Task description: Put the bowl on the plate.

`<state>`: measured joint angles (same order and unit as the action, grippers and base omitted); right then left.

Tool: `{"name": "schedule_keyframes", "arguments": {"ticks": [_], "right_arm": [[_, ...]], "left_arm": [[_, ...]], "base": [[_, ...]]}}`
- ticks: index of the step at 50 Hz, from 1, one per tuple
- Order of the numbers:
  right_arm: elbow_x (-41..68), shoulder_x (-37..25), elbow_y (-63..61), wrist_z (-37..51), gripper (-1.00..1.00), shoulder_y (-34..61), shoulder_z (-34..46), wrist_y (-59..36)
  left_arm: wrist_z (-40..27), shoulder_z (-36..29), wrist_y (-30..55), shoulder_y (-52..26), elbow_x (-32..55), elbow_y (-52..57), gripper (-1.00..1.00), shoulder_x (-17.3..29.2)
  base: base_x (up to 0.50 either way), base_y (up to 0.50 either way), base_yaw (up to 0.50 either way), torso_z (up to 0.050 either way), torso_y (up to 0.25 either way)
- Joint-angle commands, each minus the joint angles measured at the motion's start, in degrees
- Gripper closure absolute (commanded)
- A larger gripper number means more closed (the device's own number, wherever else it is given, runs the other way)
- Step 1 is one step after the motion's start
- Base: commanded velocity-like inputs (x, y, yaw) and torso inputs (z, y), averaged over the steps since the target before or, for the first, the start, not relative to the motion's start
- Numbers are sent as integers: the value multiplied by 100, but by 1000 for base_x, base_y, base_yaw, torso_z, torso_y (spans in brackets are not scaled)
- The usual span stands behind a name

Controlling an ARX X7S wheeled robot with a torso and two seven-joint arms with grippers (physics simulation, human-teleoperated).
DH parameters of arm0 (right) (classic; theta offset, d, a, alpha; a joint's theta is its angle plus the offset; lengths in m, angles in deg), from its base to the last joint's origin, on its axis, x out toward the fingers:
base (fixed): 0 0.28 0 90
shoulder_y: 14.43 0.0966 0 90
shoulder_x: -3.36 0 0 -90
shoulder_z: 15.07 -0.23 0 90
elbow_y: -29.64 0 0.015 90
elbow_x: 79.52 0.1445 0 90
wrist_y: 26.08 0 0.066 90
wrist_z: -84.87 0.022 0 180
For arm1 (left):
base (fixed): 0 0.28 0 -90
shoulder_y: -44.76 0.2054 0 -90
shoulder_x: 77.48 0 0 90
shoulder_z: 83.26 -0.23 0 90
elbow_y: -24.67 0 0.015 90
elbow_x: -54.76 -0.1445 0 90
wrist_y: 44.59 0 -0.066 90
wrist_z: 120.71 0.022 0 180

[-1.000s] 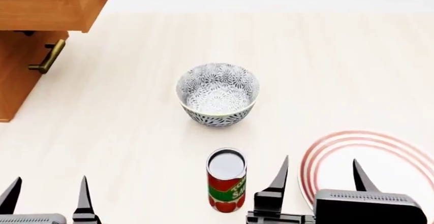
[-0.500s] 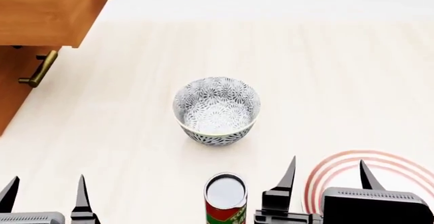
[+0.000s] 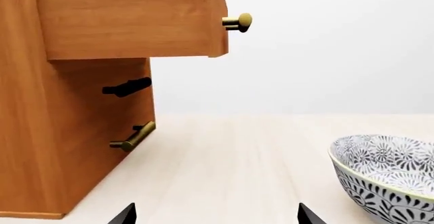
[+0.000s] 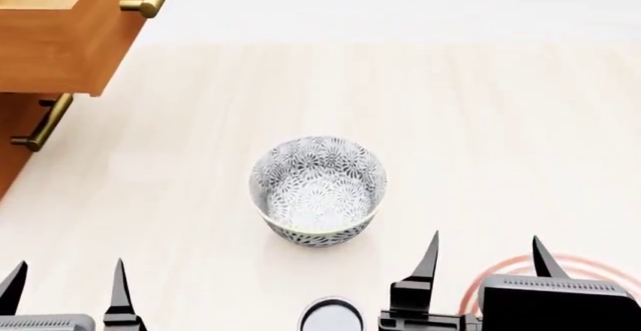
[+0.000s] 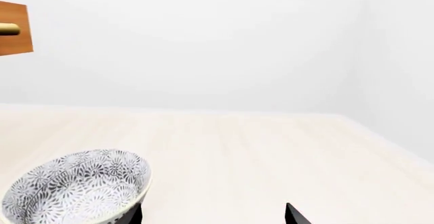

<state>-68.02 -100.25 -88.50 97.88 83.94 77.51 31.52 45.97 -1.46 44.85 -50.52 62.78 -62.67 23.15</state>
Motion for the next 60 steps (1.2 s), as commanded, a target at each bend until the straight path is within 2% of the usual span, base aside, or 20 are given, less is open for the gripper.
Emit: {"name": "schedule_keyframes", "arguments": {"ticks": [1,21,32,46,52,60], "right_arm": [[63,-20,-17,20,-100,6,-4,-40],[112,-55,33,108,-100,63,-11,-134],[229,-192,1,72,-100,404,71,-755],[516,-456,201,-150,-100,2182,566,-2756],[920,-584,223,-621,-100,3397,919,-3864],[1444,-584,681,-1315,-100,4342,940,-4413]], "left_arm": [[-29,-30,-27,-11,28,-29,-100,30],[-102,-73,2,-10,79,18,-100,82],[-148,-70,5,4,112,43,-100,120],[-220,-59,-17,47,139,69,-100,167],[-261,-44,-29,62,147,94,-100,188],[-296,-44,-11,51,158,131,-100,218]], "base": [[160,0,0,0,0],[159,0,0,0,0],[17,0,0,0,0],[0,0,0,0,0],[0,0,0,0,0],[0,0,0,0,0]]}}
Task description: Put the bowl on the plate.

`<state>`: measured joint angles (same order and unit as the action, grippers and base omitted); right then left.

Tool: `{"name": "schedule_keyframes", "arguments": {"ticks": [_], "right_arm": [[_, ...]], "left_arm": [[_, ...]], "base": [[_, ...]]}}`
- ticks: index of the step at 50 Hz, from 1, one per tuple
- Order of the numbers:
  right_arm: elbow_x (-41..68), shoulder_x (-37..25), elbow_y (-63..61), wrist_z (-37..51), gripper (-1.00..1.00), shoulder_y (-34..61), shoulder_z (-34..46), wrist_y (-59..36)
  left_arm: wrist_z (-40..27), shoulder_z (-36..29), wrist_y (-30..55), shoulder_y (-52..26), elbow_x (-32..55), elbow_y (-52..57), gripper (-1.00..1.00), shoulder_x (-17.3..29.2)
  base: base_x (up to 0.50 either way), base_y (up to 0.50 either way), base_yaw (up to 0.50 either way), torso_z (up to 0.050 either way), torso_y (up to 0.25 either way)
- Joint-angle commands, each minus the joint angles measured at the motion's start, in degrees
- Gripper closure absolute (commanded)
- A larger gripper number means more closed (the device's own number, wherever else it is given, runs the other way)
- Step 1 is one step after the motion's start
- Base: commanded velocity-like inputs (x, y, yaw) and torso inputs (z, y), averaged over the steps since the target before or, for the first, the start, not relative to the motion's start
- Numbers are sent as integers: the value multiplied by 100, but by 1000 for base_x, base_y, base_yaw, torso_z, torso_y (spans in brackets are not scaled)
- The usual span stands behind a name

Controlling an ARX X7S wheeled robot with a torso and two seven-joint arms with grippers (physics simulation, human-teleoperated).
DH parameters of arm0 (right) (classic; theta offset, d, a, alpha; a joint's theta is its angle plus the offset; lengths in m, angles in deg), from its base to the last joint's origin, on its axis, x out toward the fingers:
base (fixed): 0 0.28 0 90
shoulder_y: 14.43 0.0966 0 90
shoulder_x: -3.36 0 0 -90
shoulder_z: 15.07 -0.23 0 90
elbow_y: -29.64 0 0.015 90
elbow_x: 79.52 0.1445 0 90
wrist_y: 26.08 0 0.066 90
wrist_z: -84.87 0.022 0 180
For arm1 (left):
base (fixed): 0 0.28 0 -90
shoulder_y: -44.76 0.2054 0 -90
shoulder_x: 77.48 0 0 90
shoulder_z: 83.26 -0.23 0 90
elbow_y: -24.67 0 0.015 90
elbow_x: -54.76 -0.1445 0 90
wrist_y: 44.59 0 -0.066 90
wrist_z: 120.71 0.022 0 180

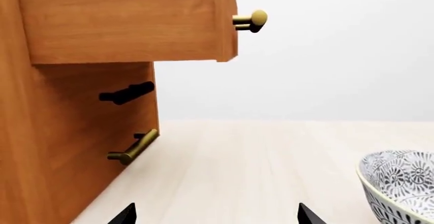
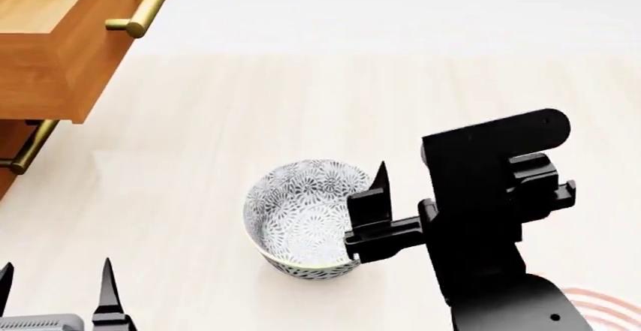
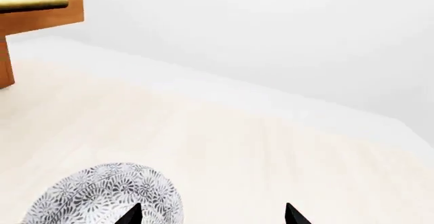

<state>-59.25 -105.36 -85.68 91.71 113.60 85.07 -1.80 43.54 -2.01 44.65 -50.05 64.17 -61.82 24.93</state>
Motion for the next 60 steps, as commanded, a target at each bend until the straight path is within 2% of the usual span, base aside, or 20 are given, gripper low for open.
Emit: {"name": "schedule_keyframes", "arguments": {"ticks": [1,7,23,39,53,60], "right_arm": [[621,-68,491,-777,-100,1480,175,-1119],[901,-38,1129,-1246,-100,2196,470,-1573],[965,274,3002,-2052,-100,3560,1393,-1520],[444,777,5095,-3076,-100,4494,3050,-407],[158,1586,7197,-3608,-100,4983,3523,564],[242,1829,7595,-3682,-100,4998,3676,808]], "left_arm": [[-61,12,-10,3,14,31,-100,39],[-92,15,24,2,29,73,-100,52],[-186,72,-14,40,83,116,-100,99],[-253,37,75,77,100,290,-100,165],[-265,-41,114,87,113,395,-100,203],[-282,-56,121,97,126,438,-100,222]], "base": [[0,0,0,0,0],[0,0,0,0,0],[0,0,0,0,0],[0,0,0,0,0],[0,0,0,0,0],[0,0,0,0,0]]}}
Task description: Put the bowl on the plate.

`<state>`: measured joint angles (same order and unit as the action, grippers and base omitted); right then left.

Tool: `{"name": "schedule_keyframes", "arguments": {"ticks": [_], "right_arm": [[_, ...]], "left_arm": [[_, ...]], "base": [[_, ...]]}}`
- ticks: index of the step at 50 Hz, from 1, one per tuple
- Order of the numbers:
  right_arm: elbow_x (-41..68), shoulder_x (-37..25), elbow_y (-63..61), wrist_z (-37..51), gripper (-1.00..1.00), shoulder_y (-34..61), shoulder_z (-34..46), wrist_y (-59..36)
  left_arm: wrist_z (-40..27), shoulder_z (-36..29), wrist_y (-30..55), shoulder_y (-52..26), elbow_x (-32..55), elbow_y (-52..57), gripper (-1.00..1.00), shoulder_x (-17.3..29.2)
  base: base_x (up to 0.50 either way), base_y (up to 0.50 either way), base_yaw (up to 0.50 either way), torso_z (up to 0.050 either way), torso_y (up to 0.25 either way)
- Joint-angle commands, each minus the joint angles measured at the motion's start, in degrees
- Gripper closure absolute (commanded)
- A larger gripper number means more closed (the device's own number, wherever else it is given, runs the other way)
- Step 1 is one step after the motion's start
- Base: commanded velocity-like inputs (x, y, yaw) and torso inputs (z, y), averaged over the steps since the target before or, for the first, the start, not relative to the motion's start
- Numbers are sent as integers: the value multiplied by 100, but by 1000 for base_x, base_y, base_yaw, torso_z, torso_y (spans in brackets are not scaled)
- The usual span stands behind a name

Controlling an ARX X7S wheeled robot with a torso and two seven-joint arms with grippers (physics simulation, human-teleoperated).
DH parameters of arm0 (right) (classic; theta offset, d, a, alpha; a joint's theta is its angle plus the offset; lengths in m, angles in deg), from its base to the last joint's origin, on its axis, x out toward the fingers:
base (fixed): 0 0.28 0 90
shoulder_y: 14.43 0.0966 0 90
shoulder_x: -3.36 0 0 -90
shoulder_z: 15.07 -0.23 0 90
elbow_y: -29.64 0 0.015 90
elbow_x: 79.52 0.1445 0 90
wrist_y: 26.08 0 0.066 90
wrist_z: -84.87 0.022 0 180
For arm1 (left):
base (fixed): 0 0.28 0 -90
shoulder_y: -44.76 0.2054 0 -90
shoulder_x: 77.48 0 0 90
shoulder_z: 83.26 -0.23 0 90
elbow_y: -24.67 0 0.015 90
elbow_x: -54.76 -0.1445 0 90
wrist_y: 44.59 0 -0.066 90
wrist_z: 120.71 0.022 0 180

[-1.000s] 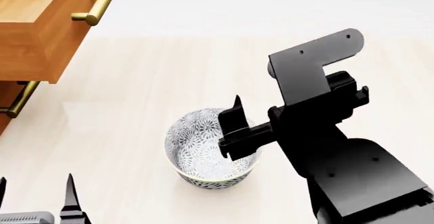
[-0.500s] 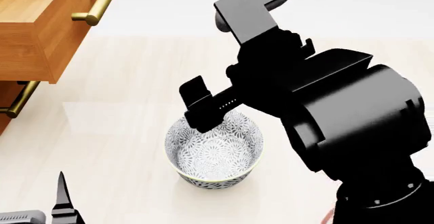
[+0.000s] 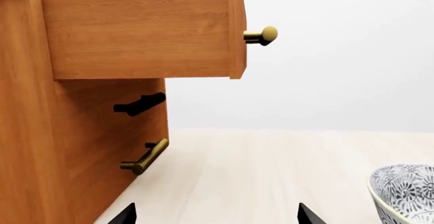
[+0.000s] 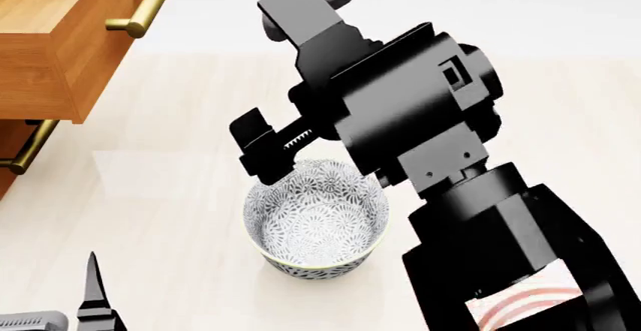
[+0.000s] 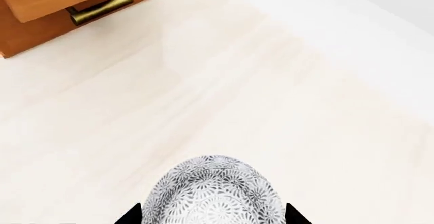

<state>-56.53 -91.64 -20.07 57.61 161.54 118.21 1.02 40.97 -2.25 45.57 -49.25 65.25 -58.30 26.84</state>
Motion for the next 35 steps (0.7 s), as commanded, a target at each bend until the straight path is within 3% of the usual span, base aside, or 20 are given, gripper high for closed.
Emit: {"name": "schedule_keyframes", "arguments": {"ticks": [1,8,17,35], "right_arm": [[12,462,1009,-250,-100,194,382,509],[353,375,376,6,-100,-52,423,87],[511,490,903,28,-100,-145,722,375],[3960,500,1777,637,-100,394,3827,1431]], "left_arm": [[-30,-32,43,19,21,100,-100,38],[-25,-63,20,-8,28,51,-100,45],[-41,-66,22,-38,56,12,-100,64],[-65,-102,-36,-64,86,-68,-100,80]], "base": [[0,0,0,0,0],[0,0,0,0,0],[0,0,0,0,0],[0,0,0,0,0]]}}
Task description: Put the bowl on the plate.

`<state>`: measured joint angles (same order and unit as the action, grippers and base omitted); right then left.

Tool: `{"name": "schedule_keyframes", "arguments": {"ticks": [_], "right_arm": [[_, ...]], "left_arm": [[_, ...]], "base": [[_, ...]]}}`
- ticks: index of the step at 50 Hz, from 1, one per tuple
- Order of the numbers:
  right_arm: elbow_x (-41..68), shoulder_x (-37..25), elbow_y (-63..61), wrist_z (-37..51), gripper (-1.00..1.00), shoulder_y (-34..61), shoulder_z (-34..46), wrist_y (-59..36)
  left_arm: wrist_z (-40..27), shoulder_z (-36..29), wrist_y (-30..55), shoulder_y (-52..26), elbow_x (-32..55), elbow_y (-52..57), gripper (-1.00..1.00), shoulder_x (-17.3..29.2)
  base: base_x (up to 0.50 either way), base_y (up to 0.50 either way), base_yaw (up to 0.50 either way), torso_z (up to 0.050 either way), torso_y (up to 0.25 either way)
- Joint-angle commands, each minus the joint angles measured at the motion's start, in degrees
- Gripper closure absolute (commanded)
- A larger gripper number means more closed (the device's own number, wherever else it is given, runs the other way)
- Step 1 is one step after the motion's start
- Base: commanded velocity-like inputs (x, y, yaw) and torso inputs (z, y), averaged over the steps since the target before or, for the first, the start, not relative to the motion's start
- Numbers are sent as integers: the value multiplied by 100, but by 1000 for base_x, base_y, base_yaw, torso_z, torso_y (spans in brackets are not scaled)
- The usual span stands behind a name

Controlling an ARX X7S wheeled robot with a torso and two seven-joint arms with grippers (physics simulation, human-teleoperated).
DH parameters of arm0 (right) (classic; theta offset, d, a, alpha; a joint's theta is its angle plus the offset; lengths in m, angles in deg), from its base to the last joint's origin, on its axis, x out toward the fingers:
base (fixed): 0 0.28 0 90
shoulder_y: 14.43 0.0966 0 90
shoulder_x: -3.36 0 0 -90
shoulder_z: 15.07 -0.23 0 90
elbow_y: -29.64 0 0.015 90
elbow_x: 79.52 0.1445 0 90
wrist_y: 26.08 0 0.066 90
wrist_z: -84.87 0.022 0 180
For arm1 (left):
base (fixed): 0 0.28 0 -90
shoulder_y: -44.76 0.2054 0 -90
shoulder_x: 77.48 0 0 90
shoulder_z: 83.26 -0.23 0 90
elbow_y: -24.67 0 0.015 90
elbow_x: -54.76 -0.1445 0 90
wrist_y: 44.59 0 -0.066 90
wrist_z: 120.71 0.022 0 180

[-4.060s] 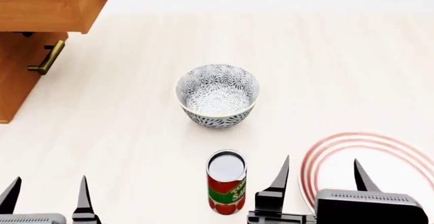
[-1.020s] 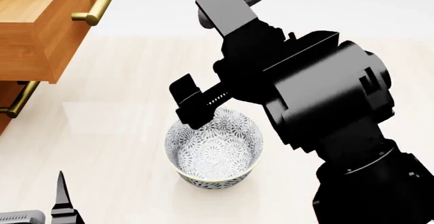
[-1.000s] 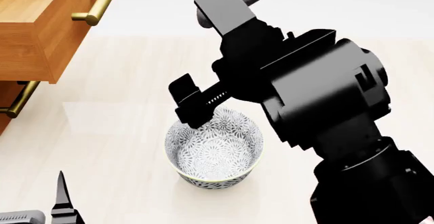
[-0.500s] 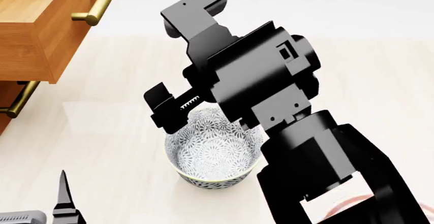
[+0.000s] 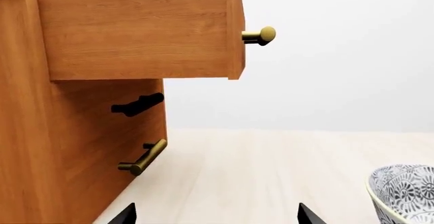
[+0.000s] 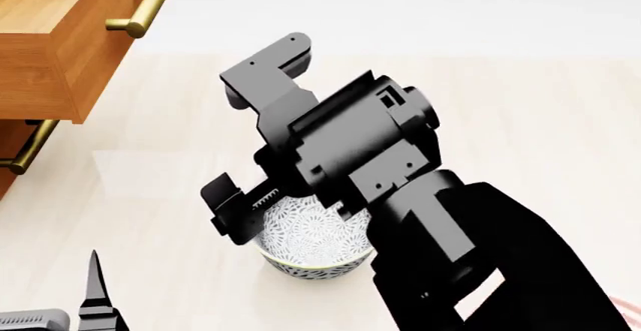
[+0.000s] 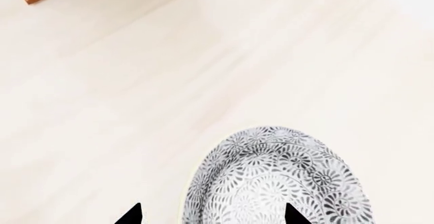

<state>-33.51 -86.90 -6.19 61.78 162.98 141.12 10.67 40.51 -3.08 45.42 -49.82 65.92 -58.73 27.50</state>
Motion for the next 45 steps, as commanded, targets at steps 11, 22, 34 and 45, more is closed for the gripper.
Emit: {"name": "schedule_keyframes", "arguments": {"ticks": [11,22,34,45], "right_arm": [[2182,26,426,262,-100,339,2127,674],[2015,26,472,205,-100,213,2154,681],[1995,26,554,136,-100,212,2108,706],[1901,26,468,185,-100,183,2123,668]], "left_arm": [[-45,-33,-32,23,42,13,-100,38],[-77,-68,30,46,52,138,-100,73],[-108,-95,36,54,57,169,-100,95],[-130,-130,55,60,60,205,-100,117]], "base": [[0,0,0,0,0],[0,0,0,0,0],[0,0,0,0,0],[0,0,0,0,0]]}}
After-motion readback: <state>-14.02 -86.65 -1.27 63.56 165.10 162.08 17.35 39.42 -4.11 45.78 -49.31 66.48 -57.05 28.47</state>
